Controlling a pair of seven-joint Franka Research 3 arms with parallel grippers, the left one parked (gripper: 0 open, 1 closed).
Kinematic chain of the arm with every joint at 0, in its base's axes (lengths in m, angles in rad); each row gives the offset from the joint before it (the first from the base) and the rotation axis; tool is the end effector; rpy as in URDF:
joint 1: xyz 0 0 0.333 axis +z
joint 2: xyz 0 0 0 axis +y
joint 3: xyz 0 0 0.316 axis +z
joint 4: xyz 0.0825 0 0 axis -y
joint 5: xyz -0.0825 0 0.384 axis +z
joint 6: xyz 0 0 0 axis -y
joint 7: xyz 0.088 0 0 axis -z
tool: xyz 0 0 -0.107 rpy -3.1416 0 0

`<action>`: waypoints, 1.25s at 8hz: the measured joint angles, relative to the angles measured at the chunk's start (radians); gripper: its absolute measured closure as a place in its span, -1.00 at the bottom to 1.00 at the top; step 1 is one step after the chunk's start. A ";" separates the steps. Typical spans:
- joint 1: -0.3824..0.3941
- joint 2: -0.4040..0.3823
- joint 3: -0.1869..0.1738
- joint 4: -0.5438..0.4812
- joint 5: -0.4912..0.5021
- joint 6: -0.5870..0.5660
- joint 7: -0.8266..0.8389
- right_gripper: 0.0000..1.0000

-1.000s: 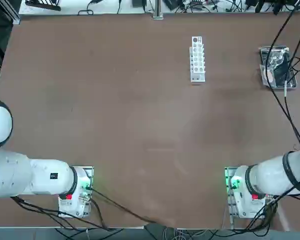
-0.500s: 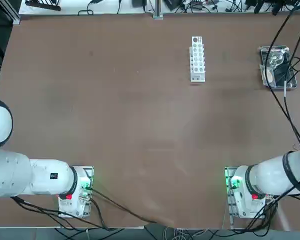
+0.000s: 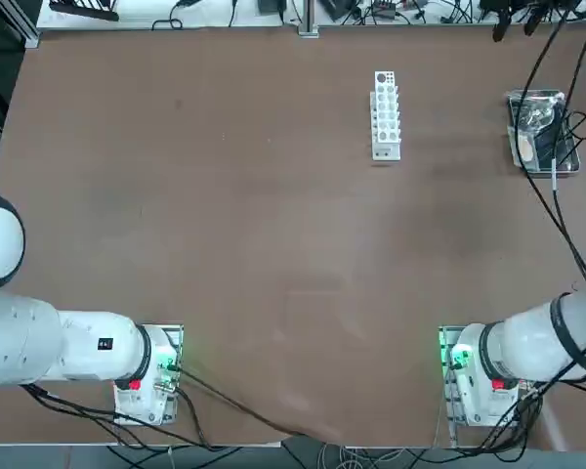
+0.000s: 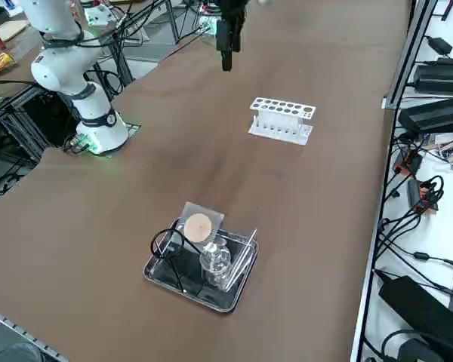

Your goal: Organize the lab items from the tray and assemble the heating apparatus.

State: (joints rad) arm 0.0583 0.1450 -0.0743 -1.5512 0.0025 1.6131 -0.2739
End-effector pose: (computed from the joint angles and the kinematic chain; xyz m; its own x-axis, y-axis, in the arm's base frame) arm 0.5973 -0.0065 0.5539 0.9635 0.2549 -0.0818 0.2546 -0.9669 -0.0144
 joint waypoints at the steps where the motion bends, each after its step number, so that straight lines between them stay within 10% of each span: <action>1: -0.033 0.031 -0.003 -0.001 0.000 0.033 -0.149 -1.00; 10: -0.223 0.327 -0.007 0.000 0.122 0.394 -1.104 -1.00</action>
State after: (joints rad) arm -0.1642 0.4722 -0.0810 -1.5509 0.1249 2.0076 -1.3775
